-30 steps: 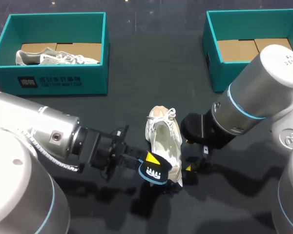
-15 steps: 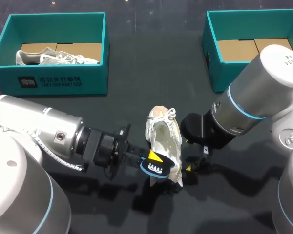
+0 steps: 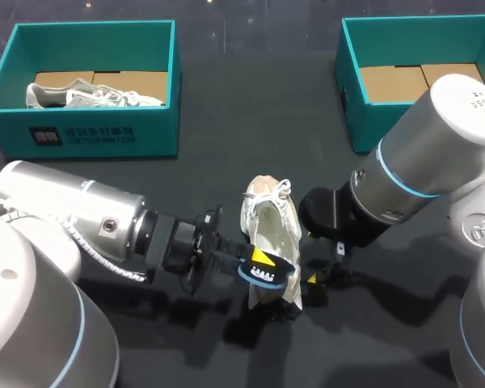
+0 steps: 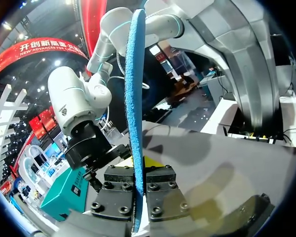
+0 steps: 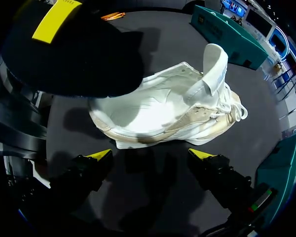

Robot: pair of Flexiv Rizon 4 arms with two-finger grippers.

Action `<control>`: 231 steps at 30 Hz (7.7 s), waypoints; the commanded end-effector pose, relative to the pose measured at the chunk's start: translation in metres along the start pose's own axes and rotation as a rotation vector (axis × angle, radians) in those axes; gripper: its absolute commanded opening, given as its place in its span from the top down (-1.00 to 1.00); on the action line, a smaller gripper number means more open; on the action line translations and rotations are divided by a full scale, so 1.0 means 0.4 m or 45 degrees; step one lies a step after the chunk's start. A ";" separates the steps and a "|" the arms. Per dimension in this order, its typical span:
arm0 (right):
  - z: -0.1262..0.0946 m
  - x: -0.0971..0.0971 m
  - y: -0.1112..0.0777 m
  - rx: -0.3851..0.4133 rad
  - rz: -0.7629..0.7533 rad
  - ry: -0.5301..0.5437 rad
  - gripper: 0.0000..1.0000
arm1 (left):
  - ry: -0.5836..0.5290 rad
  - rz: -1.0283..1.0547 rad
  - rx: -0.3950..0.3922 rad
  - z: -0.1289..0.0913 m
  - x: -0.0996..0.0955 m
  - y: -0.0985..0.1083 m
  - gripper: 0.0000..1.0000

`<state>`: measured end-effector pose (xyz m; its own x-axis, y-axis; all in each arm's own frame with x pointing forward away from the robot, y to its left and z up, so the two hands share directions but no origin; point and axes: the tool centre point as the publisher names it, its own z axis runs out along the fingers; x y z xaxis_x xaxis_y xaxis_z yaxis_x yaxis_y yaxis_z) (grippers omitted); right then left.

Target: Take the shoe out of the shoebox, open the shoe tongue, remove and reinsert the insole, then place the shoe into the shoebox

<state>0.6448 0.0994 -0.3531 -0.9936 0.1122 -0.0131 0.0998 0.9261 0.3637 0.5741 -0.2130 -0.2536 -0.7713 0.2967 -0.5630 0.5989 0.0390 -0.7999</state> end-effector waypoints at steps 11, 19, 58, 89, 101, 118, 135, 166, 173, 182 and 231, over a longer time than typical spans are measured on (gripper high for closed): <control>0.001 0.003 0.000 0.001 0.000 -0.002 -1.00 | 0.007 0.000 -0.002 0.037 -0.002 0.030 1.00; 0.001 0.003 0.000 0.001 0.000 -0.002 -1.00 | 0.010 -0.011 0.015 0.041 -0.007 0.018 1.00; 0.001 0.003 0.000 0.001 0.000 -0.002 -1.00 | -0.209 -0.092 0.015 0.087 -0.034 0.054 1.00; 0.001 0.003 0.000 0.001 0.000 -0.002 -1.00 | -0.287 -0.221 -0.044 0.080 -0.030 0.115 1.00; 0.001 0.003 0.000 0.001 0.000 -0.002 -1.00 | -0.348 -0.228 -0.071 0.085 -0.040 0.157 1.00; 0.001 0.003 0.000 0.001 0.000 -0.002 -1.00 | -0.377 -0.197 -0.103 0.085 -0.052 0.200 1.00; 0.001 0.003 0.000 0.001 0.000 -0.002 -1.00 | -0.327 -0.139 -0.183 0.078 -0.041 0.265 1.00; 0.001 0.003 0.000 0.001 0.000 -0.002 -1.00 | -0.322 -0.143 -0.170 0.064 -0.042 0.227 0.55; 0.001 0.003 0.000 0.001 0.000 -0.002 -1.00 | -0.324 -0.116 -0.149 0.062 -0.048 0.183 0.38; 0.001 0.003 0.000 0.001 0.000 -0.002 -1.00 | -0.330 -0.017 -0.120 0.075 -0.044 0.149 0.78; 0.001 0.003 0.000 0.001 0.000 -0.002 -1.00 | -0.366 0.099 -0.069 0.044 -0.037 0.161 0.42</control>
<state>0.6448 0.0994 -0.3531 -0.9936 0.1122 -0.0131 0.0998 0.9262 0.3637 0.6252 -0.2420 -0.3029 -0.7509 0.0234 -0.6600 0.6593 0.0835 -0.7472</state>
